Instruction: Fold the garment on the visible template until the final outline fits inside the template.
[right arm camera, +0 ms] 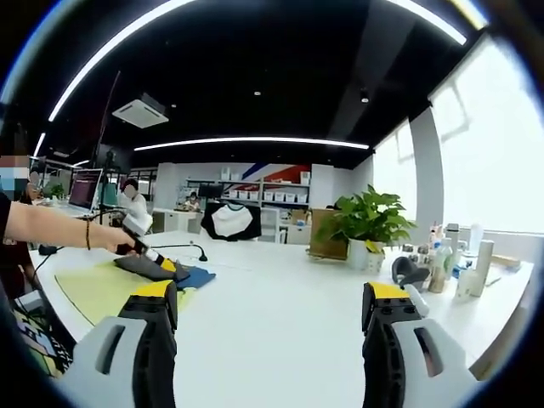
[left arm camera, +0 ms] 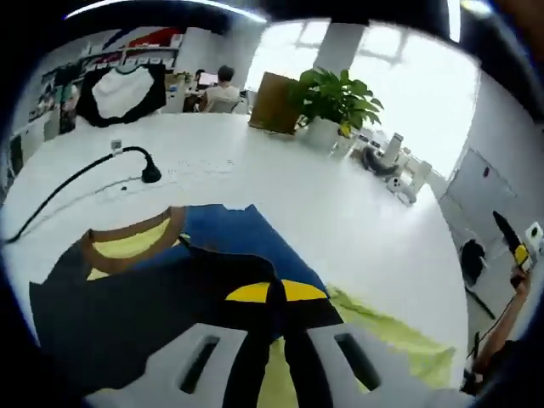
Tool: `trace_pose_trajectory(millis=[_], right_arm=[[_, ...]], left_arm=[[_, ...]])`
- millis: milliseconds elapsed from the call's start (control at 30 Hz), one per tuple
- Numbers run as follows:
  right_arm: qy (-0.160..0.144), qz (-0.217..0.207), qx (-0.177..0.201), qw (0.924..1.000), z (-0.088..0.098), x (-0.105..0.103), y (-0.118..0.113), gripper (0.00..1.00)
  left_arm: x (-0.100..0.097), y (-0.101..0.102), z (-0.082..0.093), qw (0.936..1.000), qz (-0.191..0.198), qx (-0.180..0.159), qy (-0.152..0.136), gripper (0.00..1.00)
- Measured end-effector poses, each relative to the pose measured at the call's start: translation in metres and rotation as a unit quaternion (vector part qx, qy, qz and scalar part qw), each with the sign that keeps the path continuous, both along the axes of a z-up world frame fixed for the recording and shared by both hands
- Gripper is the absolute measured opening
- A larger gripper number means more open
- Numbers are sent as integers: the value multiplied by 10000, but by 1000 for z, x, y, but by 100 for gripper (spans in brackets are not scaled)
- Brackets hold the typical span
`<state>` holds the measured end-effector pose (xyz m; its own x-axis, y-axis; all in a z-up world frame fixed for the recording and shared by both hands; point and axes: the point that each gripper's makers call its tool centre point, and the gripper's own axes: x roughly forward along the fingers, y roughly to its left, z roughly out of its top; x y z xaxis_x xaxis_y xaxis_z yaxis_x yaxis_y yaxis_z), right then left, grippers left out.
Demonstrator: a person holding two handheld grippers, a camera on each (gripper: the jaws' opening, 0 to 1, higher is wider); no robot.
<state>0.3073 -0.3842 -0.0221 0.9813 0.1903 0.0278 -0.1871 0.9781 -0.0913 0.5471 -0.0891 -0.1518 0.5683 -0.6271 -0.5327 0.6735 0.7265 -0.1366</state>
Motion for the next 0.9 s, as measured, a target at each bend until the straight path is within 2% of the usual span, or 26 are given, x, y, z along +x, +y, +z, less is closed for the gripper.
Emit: trace_pose_trajectory(millis=[33, 100, 167, 300, 433, 500, 567, 600, 667, 733, 800, 833, 900], right_arm=[[10, -1, -1, 10000, -1, 0, 0, 92], [18, 0, 14, 10000, -1, 0, -1, 92], [-1, -5, 33, 10000, 0, 0, -2, 92], [3, -8, 44, 10000, 0, 0, -4, 92], [3, 7, 30, 10000, 0, -1, -3, 92], [-10, 1, 42, 10000, 0, -1, -3, 92], [14, -8, 49, 10000, -1, 0, -3, 92], [44, 8, 36, 10000, -3, 0, -2, 92], [51, 21, 37, 10000, -3, 0, 0, 92], [31, 40, 28, 10000, -2, -2, 3, 92], [25, 37, 30, 10000, -1, -2, 3, 92], [33, 29, 51, 10000, -1, -2, 3, 92], [-27, 122, 109, 9999, 4, -4, 9, 92]], left_arm=[[-2, -4, -1, 9988, -221, 337, -287, 2], [-7, -12, -4, 9936, -599, 730, -627, 2], [-14, -20, -10, 9927, -712, 780, -576, 2], [-14, -26, -18, 9895, -873, 943, -665, 2], [-15, -27, -30, 9883, -1012, 1022, -503, 3], [-17, -26, -34, 9866, -1079, 1089, -557, 3], [-16, -23, -38, 9887, -1017, 998, -460, 3], [-16, -24, -39, 9914, -961, 810, -353, 3], [-14, -25, -38, 9931, -951, 607, -309, 4], [-15, -27, -36, 9951, -953, 174, -196, 5], [-14, -28, -35, 9961, -867, -71, -161, 7], [-12, -27, -35, 9964, -825, -135, -163, 7], [-11, -26, -37, 9961, -835, -45, -264, 8]])
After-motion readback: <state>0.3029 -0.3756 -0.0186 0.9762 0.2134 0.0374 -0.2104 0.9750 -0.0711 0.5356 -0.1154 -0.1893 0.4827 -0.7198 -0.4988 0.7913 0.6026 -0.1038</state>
